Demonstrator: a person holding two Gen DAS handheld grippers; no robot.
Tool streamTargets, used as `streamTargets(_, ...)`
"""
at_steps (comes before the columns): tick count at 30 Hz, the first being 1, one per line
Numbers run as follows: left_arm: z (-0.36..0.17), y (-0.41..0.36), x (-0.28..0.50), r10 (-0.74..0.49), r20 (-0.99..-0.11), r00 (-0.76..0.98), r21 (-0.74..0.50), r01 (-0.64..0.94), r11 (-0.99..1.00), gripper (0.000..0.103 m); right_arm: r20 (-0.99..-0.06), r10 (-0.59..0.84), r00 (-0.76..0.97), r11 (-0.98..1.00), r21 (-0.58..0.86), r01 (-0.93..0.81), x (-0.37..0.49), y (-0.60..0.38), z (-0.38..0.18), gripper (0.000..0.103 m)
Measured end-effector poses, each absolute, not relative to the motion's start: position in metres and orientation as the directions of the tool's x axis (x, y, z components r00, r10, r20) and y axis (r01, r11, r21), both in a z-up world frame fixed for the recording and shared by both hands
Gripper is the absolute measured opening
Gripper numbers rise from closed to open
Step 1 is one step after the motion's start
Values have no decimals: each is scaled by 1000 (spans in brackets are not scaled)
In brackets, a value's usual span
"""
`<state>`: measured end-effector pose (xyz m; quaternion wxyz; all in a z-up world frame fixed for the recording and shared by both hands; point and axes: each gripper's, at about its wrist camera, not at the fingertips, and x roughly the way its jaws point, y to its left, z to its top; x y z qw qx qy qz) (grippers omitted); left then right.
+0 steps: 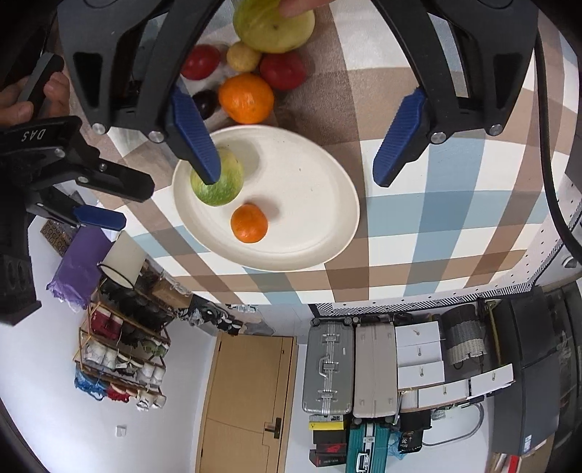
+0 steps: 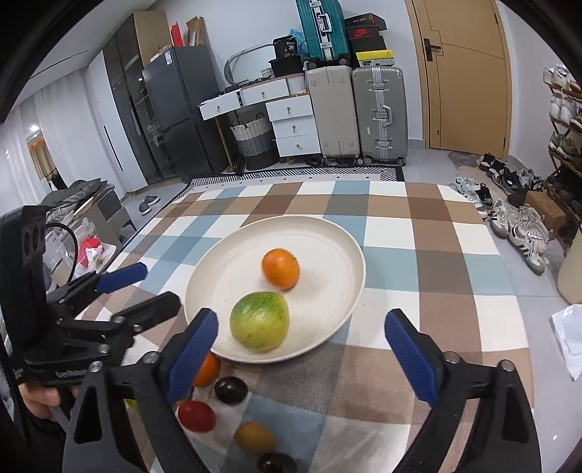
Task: Organize fruits
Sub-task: 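Open both tools to release the fruits on the plate and withdraw, then move both tools back toward the remaining fruits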
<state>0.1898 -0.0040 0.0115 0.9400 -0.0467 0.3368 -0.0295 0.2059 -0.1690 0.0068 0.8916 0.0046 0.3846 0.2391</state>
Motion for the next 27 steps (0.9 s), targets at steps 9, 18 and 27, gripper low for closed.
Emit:
streamTargets(9,26,9,136,-67,-599,798,-111,0,994,102,-675,422,605,885,162,-436,177,-176,15,102)
streamTargets(18,22,12,96,-42,-604,796,-96,-20,995,102,-692,416,590,886,163,-433,154,-180,13,102)
streamTargets(27,5,9,81,-58,-623,780,-122,-23,992,102,-720,391,573,899,167,-404,137,-193,5,102)
